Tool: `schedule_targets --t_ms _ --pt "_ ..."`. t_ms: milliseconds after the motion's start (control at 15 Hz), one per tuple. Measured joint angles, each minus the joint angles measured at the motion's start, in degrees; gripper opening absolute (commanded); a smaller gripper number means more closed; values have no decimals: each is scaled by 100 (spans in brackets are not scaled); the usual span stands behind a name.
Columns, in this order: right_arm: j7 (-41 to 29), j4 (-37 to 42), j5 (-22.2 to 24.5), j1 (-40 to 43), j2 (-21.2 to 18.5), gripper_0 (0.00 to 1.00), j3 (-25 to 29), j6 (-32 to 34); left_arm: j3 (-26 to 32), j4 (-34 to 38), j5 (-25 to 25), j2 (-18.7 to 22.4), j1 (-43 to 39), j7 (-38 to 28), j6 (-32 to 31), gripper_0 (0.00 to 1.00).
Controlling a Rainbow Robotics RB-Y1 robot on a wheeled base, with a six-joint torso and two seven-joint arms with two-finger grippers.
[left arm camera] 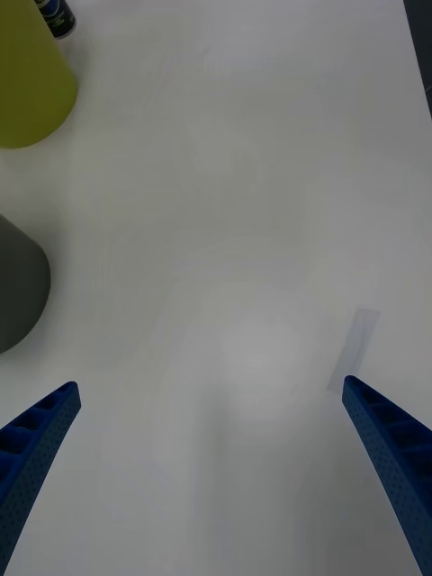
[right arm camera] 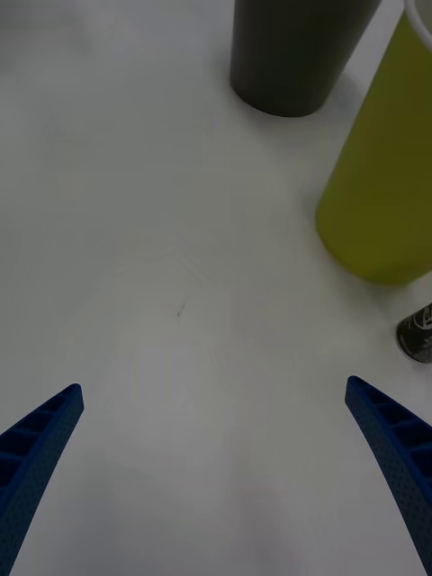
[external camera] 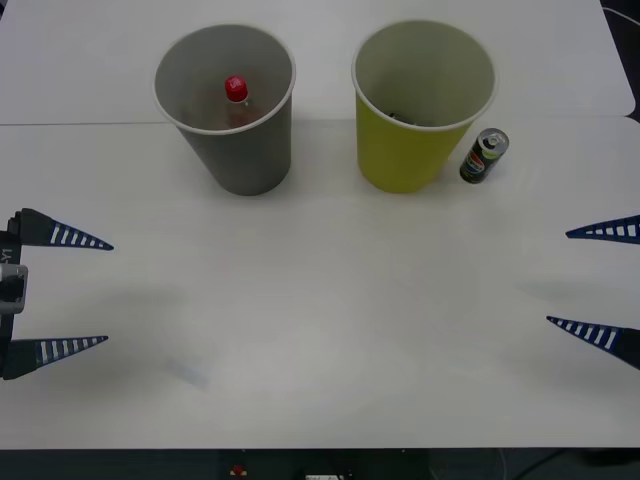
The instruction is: Put the can into the green bin and the plastic bottle into the gray bin
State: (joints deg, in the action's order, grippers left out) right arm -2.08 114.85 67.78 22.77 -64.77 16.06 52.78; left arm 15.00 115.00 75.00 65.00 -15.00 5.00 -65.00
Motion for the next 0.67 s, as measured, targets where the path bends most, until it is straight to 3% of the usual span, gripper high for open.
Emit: schedule_targets --t_ms 400,667 --pt "169 -4 -754 408 0 100 -345 -1259 0 0 0 0 0 0 0 100" --pt "270 -4 -1454 499 -19 100 -1019 -2419 0 0 0 0 0 0 0 100"
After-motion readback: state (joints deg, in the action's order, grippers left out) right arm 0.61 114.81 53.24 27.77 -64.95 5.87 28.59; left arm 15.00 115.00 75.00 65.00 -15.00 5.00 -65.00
